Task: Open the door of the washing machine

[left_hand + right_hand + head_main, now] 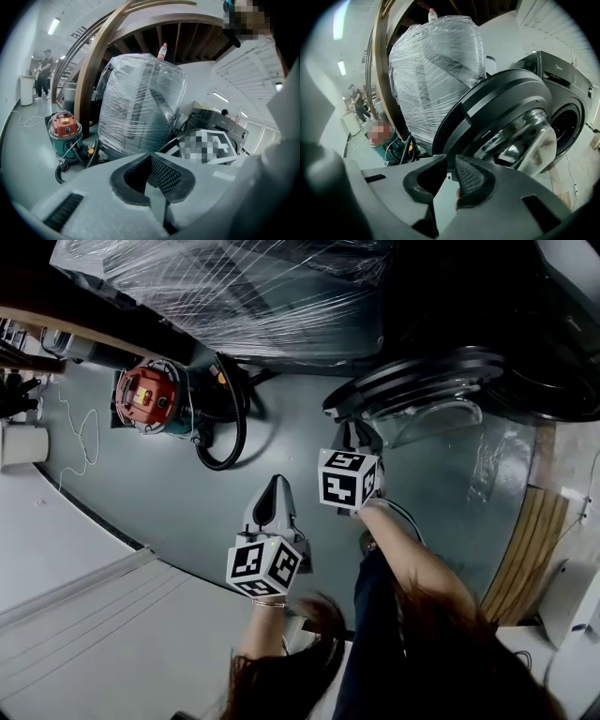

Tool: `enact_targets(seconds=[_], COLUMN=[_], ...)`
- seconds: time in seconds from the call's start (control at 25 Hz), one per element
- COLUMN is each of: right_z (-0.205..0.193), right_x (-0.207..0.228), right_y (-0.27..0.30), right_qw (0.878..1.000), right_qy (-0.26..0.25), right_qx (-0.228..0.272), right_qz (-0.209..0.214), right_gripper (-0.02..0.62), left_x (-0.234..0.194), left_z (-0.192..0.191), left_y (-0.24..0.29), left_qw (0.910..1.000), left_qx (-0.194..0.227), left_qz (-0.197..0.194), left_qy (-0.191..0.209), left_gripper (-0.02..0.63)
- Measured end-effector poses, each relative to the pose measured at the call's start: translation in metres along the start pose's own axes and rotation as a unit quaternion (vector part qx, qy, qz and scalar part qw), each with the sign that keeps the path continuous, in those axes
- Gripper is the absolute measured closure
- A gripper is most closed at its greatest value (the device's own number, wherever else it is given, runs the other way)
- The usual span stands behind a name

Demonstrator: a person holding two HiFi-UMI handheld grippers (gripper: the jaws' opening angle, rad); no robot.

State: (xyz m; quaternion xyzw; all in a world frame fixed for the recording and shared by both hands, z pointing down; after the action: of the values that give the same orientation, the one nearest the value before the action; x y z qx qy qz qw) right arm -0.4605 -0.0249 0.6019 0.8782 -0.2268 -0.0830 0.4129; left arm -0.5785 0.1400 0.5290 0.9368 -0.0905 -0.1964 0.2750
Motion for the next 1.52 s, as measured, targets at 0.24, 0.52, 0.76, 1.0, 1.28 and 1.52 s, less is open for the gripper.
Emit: enact_targets(seconds=[0.24, 0.52, 0.76, 1.0, 1.28, 1.52], right_z=[-0.009, -0.018, -0.029, -0.033, -0.04, -0.051], right_x=[0.033, 0.075, 0.104, 0.128, 0.159, 0.177], right_y=[-0.031, -0.068, -0.103, -0.14, -0.183, -0.218], right_qw=[1.0, 1.0, 1.0, 0.999, 0.998, 0.997], right_qy=[-0.009, -0.018, -0.019, -0.024, -0.028, -0.032], right_qx=[0.005, 0.013, 0.02, 0.035, 0.054, 0.064], right_qz=[0.005, -0.001, -0.009, -0.013, -0.022, -0.028], right_gripper=[0.551, 0.552, 0.554, 0.56, 0.571, 0.58], left_x=[0.037, 0.082, 0.116, 0.151, 0.19, 0.231], left_z=[-0.01, -0.018, -0.017, -0.012, -0.012, -0.016], left_y=[-0.015, -0.03, -0.043, -0.056, -0.068, -0.079], left_qw=[1.0, 0.9997, 0.999, 0.9973, 0.9949, 0.9881], left_qx=[0.004, 0.004, 0.003, 0.006, 0.005, -0.01], left_qz=[0.0, -0.014, -0.029, -0.048, -0.069, -0.102], left_qy=[0.004, 0.018, 0.035, 0.055, 0.073, 0.114], left_gripper=[0.594, 0.594, 0.594, 0.594, 0.594, 0.594])
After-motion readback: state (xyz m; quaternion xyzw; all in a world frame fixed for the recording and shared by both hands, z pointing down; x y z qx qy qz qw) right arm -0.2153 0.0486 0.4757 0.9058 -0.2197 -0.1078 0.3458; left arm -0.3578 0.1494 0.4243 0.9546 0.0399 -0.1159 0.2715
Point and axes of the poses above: the fingertips, and each gripper's own axes: y forward along the fingers, x to its right, z out of its top, the point moved 10 cm from there along -y, backward along the fingers, and after that the axes turned 6 degrees about -x, right-handed, at the moved point
